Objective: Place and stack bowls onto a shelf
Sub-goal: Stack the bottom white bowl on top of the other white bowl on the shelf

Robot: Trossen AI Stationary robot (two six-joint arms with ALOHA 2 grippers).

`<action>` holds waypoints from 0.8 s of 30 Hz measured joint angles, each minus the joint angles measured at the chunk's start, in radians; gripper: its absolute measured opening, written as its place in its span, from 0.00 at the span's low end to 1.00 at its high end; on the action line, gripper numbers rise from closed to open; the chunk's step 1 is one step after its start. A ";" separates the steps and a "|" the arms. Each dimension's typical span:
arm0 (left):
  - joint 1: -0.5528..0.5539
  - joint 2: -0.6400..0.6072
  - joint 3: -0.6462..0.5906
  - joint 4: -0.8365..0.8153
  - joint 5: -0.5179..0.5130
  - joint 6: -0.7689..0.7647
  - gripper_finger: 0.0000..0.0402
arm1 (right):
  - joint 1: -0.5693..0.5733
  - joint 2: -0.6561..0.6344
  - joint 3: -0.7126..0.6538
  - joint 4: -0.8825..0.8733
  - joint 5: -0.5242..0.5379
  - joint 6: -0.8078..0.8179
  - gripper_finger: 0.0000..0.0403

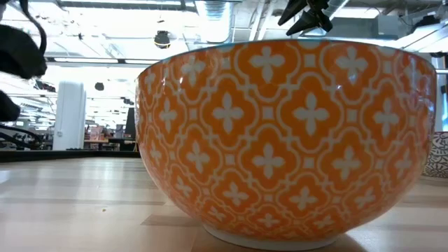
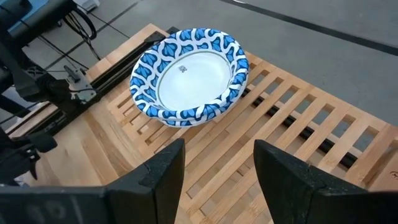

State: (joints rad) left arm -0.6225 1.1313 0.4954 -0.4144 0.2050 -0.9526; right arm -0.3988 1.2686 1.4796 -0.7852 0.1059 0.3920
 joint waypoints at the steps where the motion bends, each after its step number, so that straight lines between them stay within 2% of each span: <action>1: -0.001 0.000 -0.007 0.019 -0.004 -0.003 0.34 | 0.000 0.000 0.000 0.000 0.000 0.000 0.54; 6: -0.002 0.000 -0.028 0.143 -0.008 -0.001 0.34 | 0.000 0.000 0.000 -0.001 0.000 0.000 0.54; 14: -0.002 0.000 -0.056 0.151 -0.015 -0.044 0.31 | 0.000 0.000 0.000 0.000 0.000 0.003 0.54; 24: -0.002 0.000 -0.056 0.177 -0.020 -0.077 0.02 | 0.000 0.000 0.000 0.000 0.000 0.002 0.54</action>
State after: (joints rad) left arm -0.6243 1.1316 0.4393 -0.2372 0.1852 -1.0291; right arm -0.3988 1.2687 1.4796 -0.7856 0.1062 0.3943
